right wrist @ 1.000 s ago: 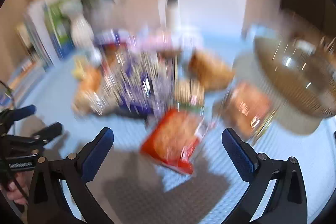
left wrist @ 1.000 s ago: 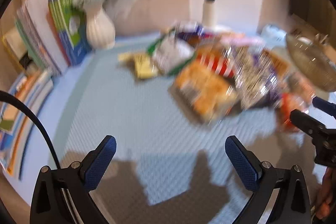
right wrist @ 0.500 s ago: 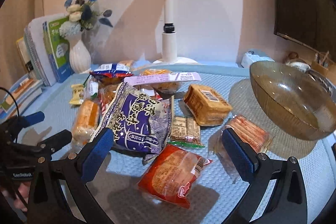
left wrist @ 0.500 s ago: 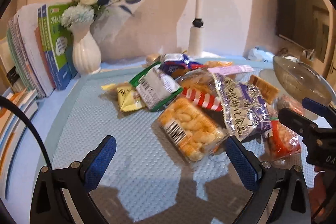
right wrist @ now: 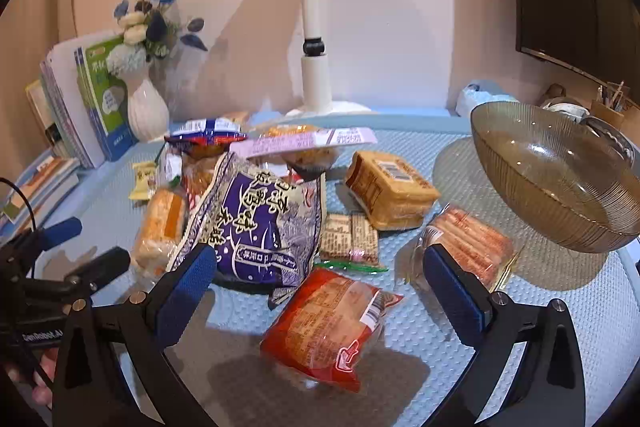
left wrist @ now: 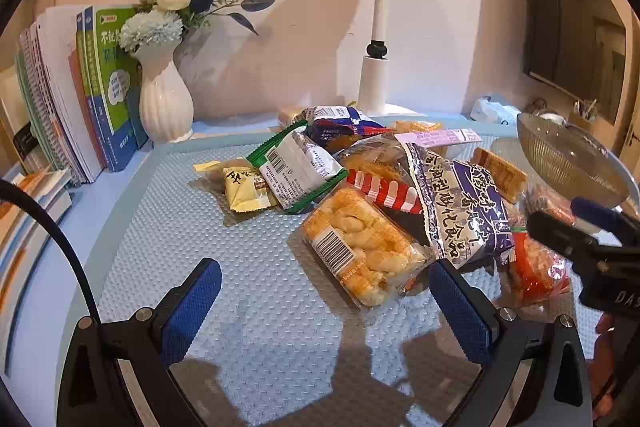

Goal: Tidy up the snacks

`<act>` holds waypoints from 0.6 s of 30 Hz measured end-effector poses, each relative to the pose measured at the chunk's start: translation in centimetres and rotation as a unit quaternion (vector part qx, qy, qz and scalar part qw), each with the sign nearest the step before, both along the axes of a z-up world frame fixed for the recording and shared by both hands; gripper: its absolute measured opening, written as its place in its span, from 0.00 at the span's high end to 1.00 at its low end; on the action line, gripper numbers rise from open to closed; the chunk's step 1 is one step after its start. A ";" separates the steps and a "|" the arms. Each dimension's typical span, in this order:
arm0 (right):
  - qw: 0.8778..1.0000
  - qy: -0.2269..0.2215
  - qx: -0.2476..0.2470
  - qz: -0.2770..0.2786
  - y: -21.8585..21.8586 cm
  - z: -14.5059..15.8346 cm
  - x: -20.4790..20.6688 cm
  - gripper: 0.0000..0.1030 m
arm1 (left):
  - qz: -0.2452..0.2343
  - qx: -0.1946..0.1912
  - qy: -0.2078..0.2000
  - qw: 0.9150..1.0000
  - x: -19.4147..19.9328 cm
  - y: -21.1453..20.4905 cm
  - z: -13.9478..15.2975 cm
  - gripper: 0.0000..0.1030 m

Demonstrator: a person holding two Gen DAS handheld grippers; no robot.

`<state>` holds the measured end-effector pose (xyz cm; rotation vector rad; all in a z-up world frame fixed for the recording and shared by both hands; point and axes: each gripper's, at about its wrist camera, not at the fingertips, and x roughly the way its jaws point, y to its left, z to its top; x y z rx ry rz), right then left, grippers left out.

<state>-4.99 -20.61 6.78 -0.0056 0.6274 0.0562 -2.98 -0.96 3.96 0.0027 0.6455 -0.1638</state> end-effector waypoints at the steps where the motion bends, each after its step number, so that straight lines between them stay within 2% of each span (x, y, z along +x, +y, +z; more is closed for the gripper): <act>1: 1.000 0.001 -0.001 -0.001 0.0 -0.1 0.0 0.00 | 0.000 -0.002 0.000 1.000 0.0 0.0 0.0 0.00; 8: 1.000 0.008 0.004 -0.010 -0.2 -0.3 0.3 0.00 | -0.002 0.000 -0.001 1.000 -0.1 -0.3 0.0 0.00; 18: 0.998 0.041 0.024 -0.033 -1.4 -1.1 1.3 0.00 | 0.001 -0.002 0.007 1.000 0.1 -0.3 -0.1 0.00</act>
